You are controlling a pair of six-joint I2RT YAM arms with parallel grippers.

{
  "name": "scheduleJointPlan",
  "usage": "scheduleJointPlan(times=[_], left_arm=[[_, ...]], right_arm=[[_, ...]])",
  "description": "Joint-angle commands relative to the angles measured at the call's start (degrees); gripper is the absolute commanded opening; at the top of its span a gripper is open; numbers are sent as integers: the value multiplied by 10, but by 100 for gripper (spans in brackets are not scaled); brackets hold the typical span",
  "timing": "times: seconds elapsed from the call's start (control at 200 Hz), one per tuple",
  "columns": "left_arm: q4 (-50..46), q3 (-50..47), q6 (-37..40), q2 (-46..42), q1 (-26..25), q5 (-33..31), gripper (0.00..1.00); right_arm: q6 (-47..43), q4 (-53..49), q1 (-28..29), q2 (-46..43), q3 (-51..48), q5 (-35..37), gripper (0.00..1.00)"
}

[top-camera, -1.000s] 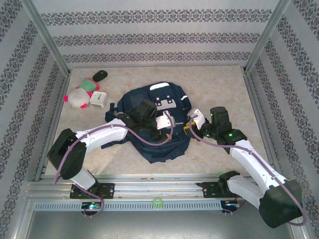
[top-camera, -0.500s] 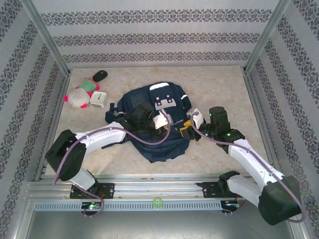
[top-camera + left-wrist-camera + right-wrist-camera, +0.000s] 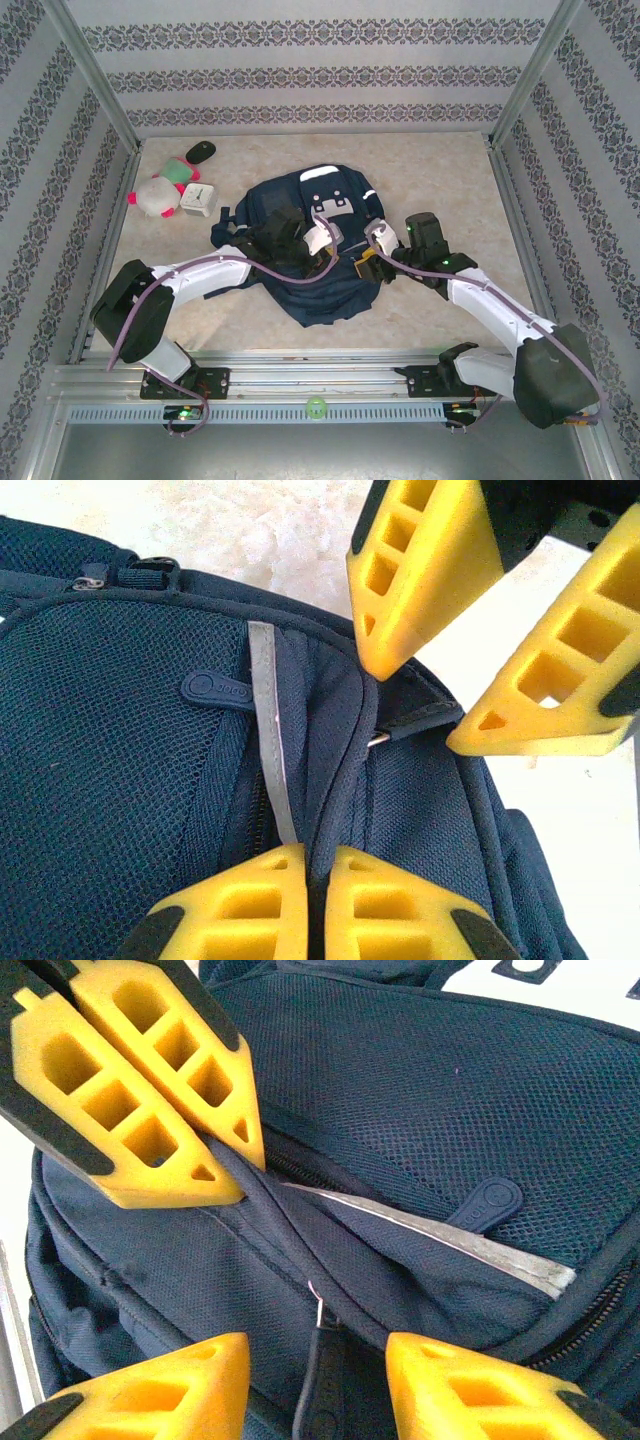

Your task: Pack books, pencil case, and school supplies into a backpack

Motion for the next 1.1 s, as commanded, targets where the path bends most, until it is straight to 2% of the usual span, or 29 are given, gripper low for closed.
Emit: scheduleJointPlan(times=[0.0, 0.235, 0.345, 0.73, 0.835, 1.0, 1.095], left_arm=[[76, 4, -35, -27, 7, 32, 0], [75, 3, -50, -27, 17, 24, 0], [78, 4, -52, -26, 17, 26, 0], [98, 10, -69, -24, 18, 50, 0], [97, 10, -67, -25, 18, 57, 0], [81, 6, -48, -27, 20, 51, 0], [66, 1, -30, -30, 29, 43, 0]], right_arm=[[-19, -28, 8, 12, 20, 13, 43], [-24, -70, -5, -44, 16, 69, 48], [-16, -74, -17, -58, 14, 73, 49], [-12, -59, -3, 13, 47, 13, 48], [-14, -49, -4, 26, 58, 16, 38], [-24, -62, -14, 29, 75, 5, 1], [-34, -86, -33, 19, 78, 27, 0]])
